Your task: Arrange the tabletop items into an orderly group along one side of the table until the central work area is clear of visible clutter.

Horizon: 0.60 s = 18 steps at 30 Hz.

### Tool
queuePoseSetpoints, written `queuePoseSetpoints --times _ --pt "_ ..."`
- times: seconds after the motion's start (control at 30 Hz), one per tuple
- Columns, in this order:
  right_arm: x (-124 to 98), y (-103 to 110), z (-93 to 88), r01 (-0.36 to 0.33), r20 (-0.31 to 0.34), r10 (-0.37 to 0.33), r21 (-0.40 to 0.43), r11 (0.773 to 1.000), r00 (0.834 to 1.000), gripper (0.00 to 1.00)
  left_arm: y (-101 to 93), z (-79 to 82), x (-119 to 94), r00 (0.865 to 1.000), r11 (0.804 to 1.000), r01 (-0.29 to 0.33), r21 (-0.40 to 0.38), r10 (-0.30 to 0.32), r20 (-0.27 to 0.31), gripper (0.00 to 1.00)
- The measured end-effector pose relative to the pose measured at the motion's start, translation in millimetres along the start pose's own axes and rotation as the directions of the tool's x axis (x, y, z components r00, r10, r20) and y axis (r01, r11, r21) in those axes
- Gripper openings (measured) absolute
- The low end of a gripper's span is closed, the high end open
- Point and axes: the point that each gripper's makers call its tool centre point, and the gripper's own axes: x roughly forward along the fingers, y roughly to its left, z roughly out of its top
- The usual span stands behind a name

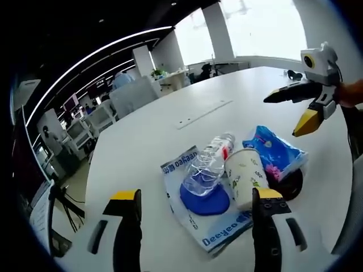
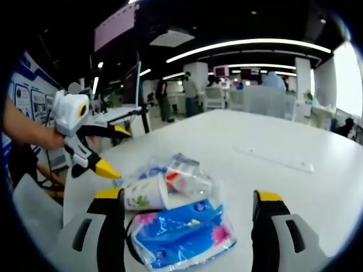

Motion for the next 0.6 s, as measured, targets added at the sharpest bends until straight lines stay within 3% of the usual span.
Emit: queuePoseSetpoints --times 0.6 --pt "16.5 -10.4 -5.5 -0.013 -0.020 0.014 0.044 0.999 1.000 0.83 -3.6 5.6 24.0 0.999 0.998 0.040 0.045 -0.039 -0.021 0.75"
